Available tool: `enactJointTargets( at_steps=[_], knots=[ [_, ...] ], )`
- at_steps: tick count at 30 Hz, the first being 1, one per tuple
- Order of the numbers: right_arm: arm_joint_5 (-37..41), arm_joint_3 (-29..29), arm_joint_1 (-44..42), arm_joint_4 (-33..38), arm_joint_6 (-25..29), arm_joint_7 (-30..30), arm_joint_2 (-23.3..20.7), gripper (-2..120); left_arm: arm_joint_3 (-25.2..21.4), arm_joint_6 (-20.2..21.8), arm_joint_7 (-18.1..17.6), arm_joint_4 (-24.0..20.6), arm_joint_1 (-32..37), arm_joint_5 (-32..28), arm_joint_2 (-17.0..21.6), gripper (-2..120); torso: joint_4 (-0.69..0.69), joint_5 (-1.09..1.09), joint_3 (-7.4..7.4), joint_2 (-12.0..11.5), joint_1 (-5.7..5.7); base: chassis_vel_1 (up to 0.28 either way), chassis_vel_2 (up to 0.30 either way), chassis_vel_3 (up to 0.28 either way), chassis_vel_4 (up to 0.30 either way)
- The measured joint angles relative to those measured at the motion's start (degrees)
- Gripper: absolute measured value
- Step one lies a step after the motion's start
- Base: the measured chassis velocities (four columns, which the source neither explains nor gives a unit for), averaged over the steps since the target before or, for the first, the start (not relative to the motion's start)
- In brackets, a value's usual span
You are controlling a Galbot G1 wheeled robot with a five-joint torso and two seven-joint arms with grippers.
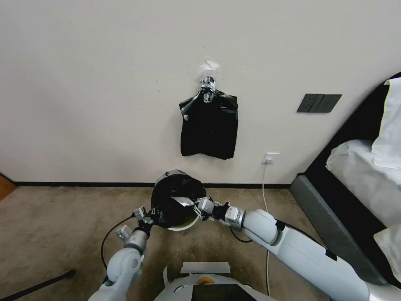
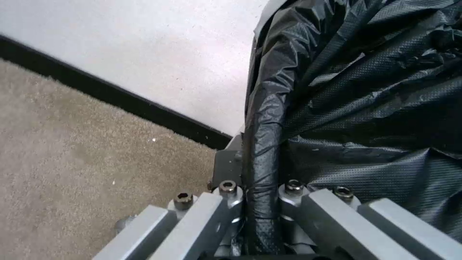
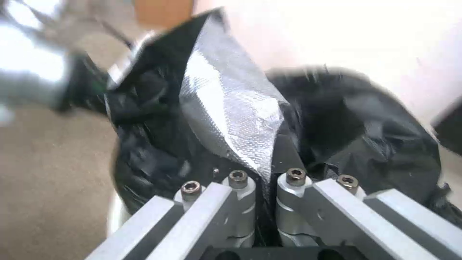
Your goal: Place a trash bag onto the trash bin.
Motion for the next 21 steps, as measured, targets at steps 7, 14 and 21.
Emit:
enactJointTargets(
  at_steps=[7,14,21],
  knots=[
    [1.58,0.84,-2.78,-0.26,5.36,-8.14,-1.34,0,-0.93,1.64,-3.00,-1.20,-0.37,-4.69,0.02,0,-0.01,0.00,0.00,0.00,0.00,0.000,0.000,0.000,0.000],
    [-1.92,2.35,-4.33,-3.62,8.97,-14.29,-2.43,0,-2.33,5.40,-8.03,-4.94,-0.60,-12.82,-0.13,0,-0.01,0.01,0.00,0.00,0.00,0.000,0.000,0.000,0.000],
    [-9.89,6.04,-4.64,-6.63,13.27,-19.48,-2.14,0,-3.09,6.28,-9.08,-6.26,-0.63,-15.71,-1.04,0,-0.01,0.01,0.00,0.00,0.00,0.000,0.000,0.000,0.000]
  ],
)
